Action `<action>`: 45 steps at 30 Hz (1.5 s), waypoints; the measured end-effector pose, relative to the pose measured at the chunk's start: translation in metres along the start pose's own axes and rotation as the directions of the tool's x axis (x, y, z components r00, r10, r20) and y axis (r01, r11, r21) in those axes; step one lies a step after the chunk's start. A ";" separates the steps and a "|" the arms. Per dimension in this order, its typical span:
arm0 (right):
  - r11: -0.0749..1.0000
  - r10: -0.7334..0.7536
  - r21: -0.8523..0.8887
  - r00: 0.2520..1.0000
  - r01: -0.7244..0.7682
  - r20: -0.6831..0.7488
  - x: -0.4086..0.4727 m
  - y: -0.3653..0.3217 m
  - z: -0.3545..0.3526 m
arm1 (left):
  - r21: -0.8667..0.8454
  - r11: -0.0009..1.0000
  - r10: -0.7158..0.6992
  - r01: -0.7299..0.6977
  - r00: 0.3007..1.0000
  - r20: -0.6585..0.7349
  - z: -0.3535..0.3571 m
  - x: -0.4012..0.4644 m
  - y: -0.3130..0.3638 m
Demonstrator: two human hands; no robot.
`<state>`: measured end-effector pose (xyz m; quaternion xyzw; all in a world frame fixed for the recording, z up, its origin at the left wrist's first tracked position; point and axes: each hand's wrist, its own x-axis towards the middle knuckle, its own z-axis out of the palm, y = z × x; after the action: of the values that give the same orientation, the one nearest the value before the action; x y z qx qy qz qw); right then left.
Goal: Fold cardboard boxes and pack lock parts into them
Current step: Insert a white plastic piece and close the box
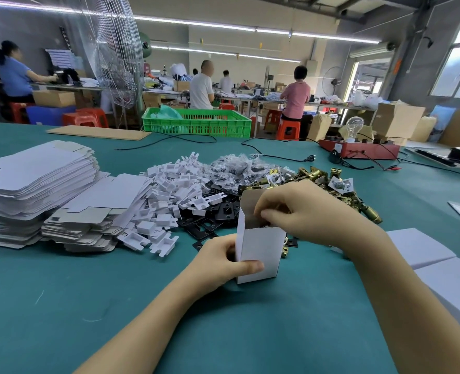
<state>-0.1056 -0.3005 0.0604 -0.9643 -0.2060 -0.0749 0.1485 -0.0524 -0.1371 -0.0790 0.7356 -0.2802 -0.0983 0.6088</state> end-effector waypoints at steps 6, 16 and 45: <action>0.988 0.043 -0.156 0.981 -0.013 0.188 0.002 -0.014 0.008 | 0.009 1.000 0.011 -0.011 1.000 0.014 -0.001 0.001 -0.001; 0.980 0.085 -0.197 0.936 -0.017 0.341 0.001 -0.013 0.015 | -0.016 1.000 0.013 -0.013 1.000 0.022 -0.001 0.001 -0.002; 0.698 0.406 0.704 0.883 -0.132 -0.237 -0.023 0.044 0.131 | 0.333 0.922 0.296 -0.198 0.914 -0.276 0.011 -0.016 0.009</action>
<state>-0.0968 -0.3059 -0.0794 -0.8325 -0.0404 -0.1556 0.5303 -0.0736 -0.1392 -0.0761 0.7831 -0.2807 0.1449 0.5357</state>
